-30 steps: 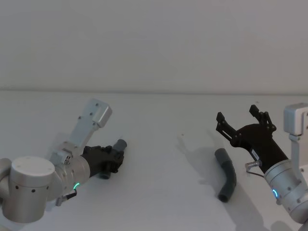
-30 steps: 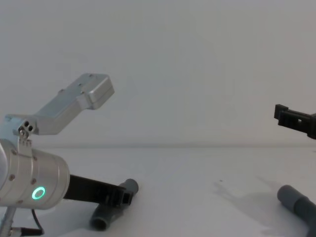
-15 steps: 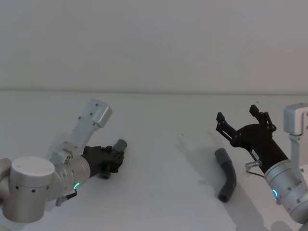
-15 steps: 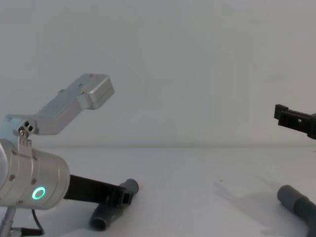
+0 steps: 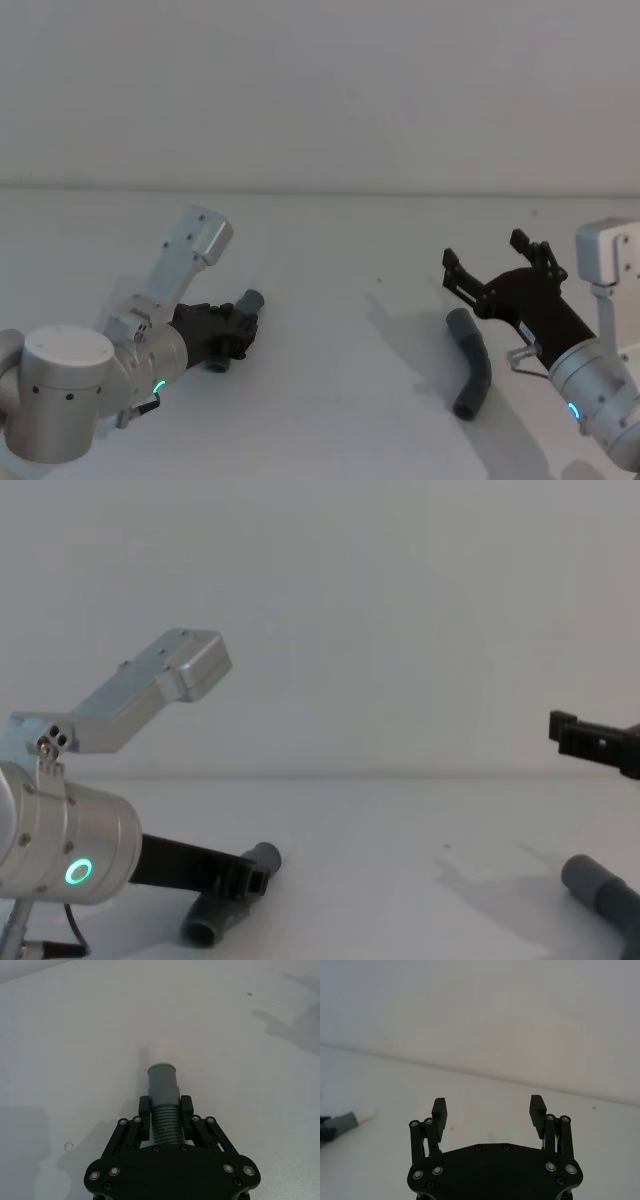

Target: Use both hands to pick up one end of the pipe from the table, align the ends, and insert them.

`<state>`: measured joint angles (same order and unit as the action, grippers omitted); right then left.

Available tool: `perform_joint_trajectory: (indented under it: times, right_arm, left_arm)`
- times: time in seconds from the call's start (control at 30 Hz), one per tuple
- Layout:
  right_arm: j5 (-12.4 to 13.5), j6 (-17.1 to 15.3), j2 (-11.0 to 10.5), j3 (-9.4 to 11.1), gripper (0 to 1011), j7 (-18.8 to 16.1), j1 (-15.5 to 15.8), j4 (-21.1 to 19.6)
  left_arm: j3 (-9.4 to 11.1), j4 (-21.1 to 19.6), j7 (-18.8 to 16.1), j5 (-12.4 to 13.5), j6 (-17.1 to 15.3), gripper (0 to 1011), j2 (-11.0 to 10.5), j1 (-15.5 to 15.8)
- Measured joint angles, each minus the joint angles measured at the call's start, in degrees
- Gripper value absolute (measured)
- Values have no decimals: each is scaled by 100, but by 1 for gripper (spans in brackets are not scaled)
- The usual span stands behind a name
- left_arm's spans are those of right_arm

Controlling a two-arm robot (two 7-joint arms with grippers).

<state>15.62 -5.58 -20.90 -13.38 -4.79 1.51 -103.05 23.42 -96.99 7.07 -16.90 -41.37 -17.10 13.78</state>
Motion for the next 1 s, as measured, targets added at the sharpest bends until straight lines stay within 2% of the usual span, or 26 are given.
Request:
perform_joint_trajectory:
  times: [0.23,0.37,0.4,0.67,0.7,0.8,1.0]
  right_arm:
    - [-41,-547,-182,-31,1000,-91,112,-257]
    - [-45,-992,-294,-35,1000,-129,222,-465]
    - [-45,-992,-294,-35,1000,-129,222,-465]
    - [3,-1757,-414,29,1000,-124,515,-850]
    - [3,-1757,-414,29,1000,-124,515,-850]
    - [32,-2035,-422,80,1000,-72,673,-997]
    - [45,-2250,-397,117,1000,-22,768,-1077]
  left_arm:
    - [0,1,0,0,1,342,0,0]
    - [0,1,0,0,0,342,0,0]
    - [0,1,0,0,1,341,0,0]
    - [0,1,0,0,1,341,0,0]
    - [0,1,0,0,1,341,0,0]
    - [0,1,0,0,0,342,-1,0]
    - [0,0,0,0,1,341,-1,0]
